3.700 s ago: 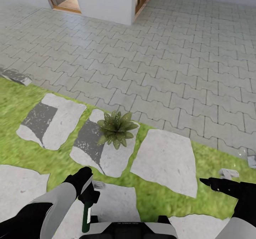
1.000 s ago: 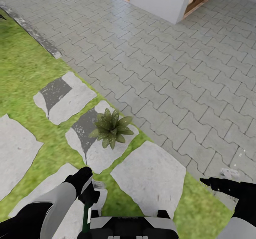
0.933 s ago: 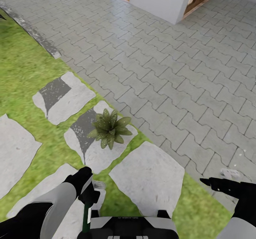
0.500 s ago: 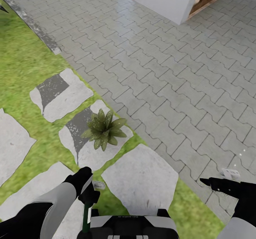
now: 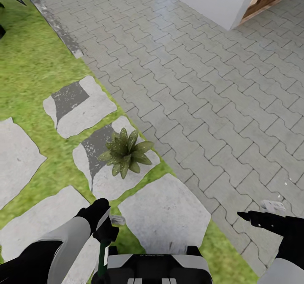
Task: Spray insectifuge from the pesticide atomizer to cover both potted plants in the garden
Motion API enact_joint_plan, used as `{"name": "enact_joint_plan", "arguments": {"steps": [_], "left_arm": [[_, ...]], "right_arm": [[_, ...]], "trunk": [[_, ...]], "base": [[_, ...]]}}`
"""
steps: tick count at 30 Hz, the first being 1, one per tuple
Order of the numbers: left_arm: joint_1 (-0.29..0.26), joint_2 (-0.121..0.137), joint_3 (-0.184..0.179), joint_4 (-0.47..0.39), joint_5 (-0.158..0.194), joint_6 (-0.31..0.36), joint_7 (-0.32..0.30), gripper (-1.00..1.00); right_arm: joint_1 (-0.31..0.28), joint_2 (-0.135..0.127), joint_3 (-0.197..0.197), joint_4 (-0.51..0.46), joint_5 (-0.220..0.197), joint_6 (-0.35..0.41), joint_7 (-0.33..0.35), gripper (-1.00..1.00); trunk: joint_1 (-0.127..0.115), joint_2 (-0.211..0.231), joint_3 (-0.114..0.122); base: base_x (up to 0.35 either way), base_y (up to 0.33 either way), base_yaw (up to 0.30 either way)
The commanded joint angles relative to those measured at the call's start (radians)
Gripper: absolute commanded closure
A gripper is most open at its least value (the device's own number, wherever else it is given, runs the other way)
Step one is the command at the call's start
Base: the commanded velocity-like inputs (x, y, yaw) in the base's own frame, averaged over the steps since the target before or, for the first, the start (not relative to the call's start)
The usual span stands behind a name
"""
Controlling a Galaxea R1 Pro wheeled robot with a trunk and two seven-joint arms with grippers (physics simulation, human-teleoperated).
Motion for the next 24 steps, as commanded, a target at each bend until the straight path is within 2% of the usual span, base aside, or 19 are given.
{"name": "enact_joint_plan", "arguments": {"steps": [1, 19, 24], "left_arm": [[0.000, 0.000, 0.003, -0.001, -0.010, 0.004, -0.007, 1.00], [0.000, 0.000, 0.000, -0.001, -0.010, 0.004, -0.007, 1.00], [0.000, 0.000, 0.000, -0.001, -0.011, 0.004, -0.007, 1.00]], "right_arm": [[-0.001, 0.000, -0.002, -0.001, 0.005, 0.007, 0.007, -1.00], [-0.001, 0.000, -0.002, -0.001, 0.005, 0.007, 0.007, -1.00], [-0.001, 0.000, -0.002, -0.001, 0.005, 0.007, 0.007, -1.00]], "trunk": [[0.000, 0.000, -0.002], [0.000, 0.000, -0.021], [0.000, 0.000, -0.026]], "base": [[0.006, -0.008, 0.186], [0.001, -0.001, 0.186], [0.139, -0.150, 0.182]]}}
